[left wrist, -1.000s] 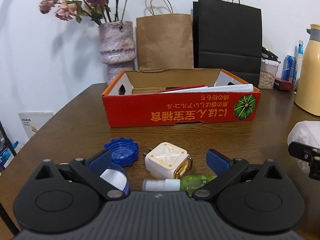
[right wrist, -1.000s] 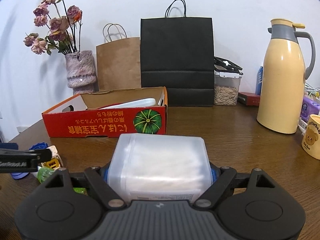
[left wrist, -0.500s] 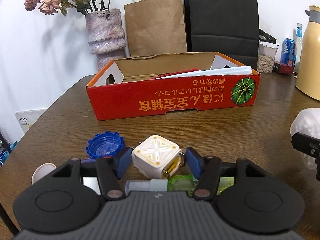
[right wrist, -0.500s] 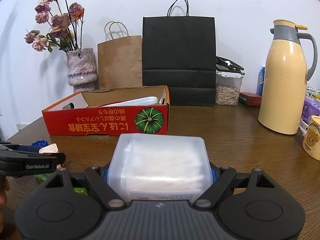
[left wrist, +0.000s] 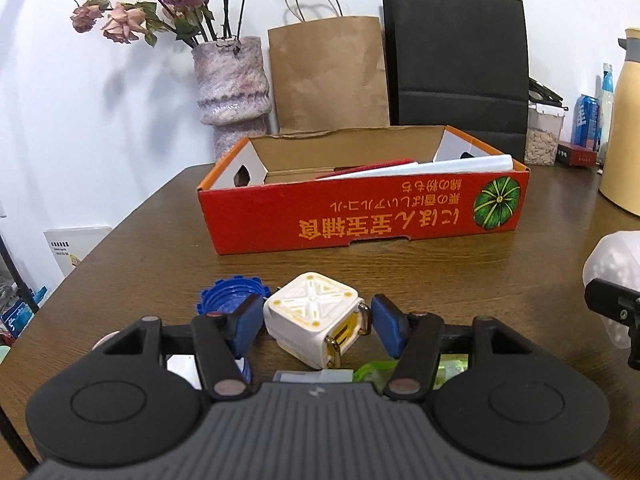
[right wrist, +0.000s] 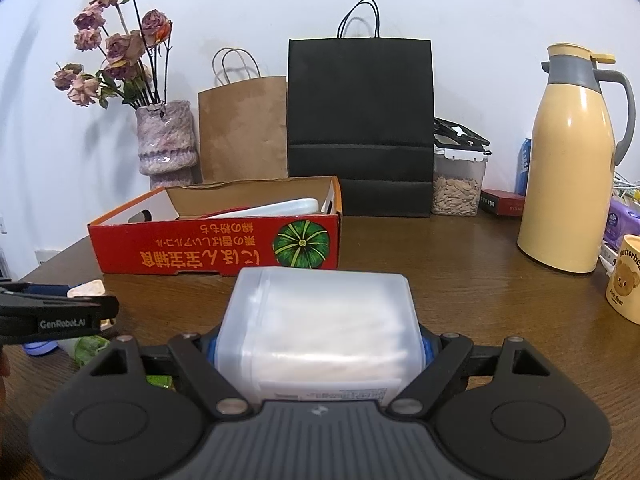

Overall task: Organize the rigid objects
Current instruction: 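Carry the plastic box and plug adapter over the red box with both tools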

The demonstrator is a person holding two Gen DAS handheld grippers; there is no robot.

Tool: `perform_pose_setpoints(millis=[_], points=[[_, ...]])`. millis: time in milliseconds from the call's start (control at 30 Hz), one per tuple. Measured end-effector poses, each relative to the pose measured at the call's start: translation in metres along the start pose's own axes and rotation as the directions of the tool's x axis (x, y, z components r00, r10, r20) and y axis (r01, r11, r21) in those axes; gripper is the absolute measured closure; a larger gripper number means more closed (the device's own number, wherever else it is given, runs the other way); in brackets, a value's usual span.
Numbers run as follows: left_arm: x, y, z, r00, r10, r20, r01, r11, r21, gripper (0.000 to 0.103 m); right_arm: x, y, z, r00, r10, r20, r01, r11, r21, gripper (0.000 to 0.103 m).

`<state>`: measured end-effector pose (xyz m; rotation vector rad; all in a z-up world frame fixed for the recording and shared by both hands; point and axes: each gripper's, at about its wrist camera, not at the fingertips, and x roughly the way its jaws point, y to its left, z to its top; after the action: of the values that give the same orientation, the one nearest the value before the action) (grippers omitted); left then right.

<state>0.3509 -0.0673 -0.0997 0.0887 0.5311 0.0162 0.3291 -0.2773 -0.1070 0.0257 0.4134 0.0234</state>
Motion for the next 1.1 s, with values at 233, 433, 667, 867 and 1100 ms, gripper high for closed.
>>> perform_pose_setpoints(millis=[233, 433, 667, 867, 1100], points=[[-0.013, 0.001, 0.001, 0.999, 0.006, 0.051, -0.006, 1.000, -0.004, 0.042, -0.002, 0.004, 0.000, 1.000, 0.010, 0.017, -0.010, 1.000, -0.012, 0.021], [-0.024, 0.001, 0.002, 0.996, 0.014, 0.088, -0.013, 1.000, -0.011, 0.042, -0.009, 0.009, 0.001, 0.998, 0.034, 0.050, -0.032, 0.999, -0.028, 0.021], [-0.036, 0.005, 0.010, 0.994, 0.016, 0.110, -0.011, 0.999, -0.046, 0.042, -0.014, 0.017, 0.004, 0.995, 0.058, 0.084, -0.055, 0.998, -0.027, 0.021], [-0.041, 0.006, 0.024, 0.991, 0.017, 0.136, -0.008, 0.998, -0.064, 0.042, -0.013, 0.027, 0.013, 0.991, 0.079, 0.110, -0.077, 0.997, -0.030, 0.021], [-0.041, 0.010, 0.045, 0.985, 0.023, 0.169, -0.010, 0.997, -0.081, 0.042, -0.004, 0.037, 0.028, 0.986, 0.095, 0.134, -0.090, 0.995, -0.043, 0.021]])
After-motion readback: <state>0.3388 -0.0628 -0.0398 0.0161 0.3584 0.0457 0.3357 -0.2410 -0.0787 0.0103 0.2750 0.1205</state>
